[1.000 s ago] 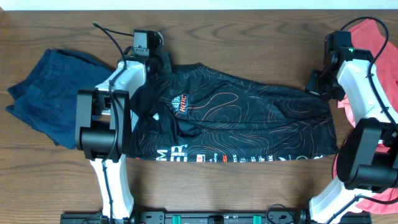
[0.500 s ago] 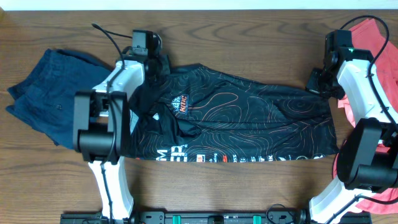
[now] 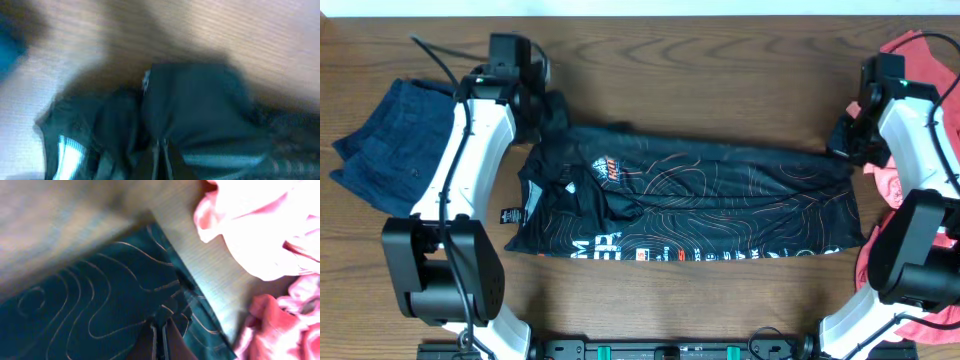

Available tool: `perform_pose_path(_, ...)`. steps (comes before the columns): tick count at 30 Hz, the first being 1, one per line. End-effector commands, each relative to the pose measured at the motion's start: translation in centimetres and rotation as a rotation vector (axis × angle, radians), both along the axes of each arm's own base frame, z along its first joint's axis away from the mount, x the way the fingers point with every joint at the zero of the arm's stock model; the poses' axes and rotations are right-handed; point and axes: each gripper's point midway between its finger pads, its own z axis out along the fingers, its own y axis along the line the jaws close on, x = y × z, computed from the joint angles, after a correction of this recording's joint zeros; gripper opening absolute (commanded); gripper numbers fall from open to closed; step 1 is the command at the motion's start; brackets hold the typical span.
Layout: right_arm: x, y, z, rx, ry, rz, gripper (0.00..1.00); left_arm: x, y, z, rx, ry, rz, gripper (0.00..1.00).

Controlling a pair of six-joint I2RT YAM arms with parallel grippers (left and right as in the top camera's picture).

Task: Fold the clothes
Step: 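Fold the top edge down toward the bottom edge with both grippers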

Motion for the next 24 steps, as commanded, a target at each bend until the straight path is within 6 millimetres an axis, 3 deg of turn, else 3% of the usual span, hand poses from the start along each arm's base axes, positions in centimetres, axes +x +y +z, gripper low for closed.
perform_pose_path(1,-1.2,-2.3,1.1,-0.086,0.027,-0.024,0.01,-3.1,0.8,-0.4,0.022,0.128,0.011,0.06)
perform_pose_path(5,-2.6,-3.1,1.1,-0.104,0.083,-0.039,0.01,-7.9,1.0,-0.6,0.030,0.326,0.011,0.06)
perform_pose_path(11,-3.5,-3.3,1.1,-0.104,0.120,-0.024,0.01,-11.9,1.1,-0.1,0.037,0.495,0.008,0.06)
perform_pose_path(17,-5.4,-3.1,1.2,-0.098,0.205,-0.006,0.02,-14.1,1.2,0.1,0.041,0.583,-0.009,0.06)
perform_pose_path(19,-5.9,-3.0,1.3,-0.094,0.225,-0.005,0.10,-14.5,1.2,0.1,0.041,0.599,-0.012,0.06)
perform_pose_path(21,-6.4,-2.9,1.3,-0.089,0.245,-0.003,0.24,-14.4,1.2,0.1,0.040,0.593,-0.011,0.06)
perform_pose_path(24,-7.0,-2.8,1.4,-0.082,0.270,-0.001,0.25,-13.5,1.1,-0.2,0.038,0.555,-0.011,0.06)
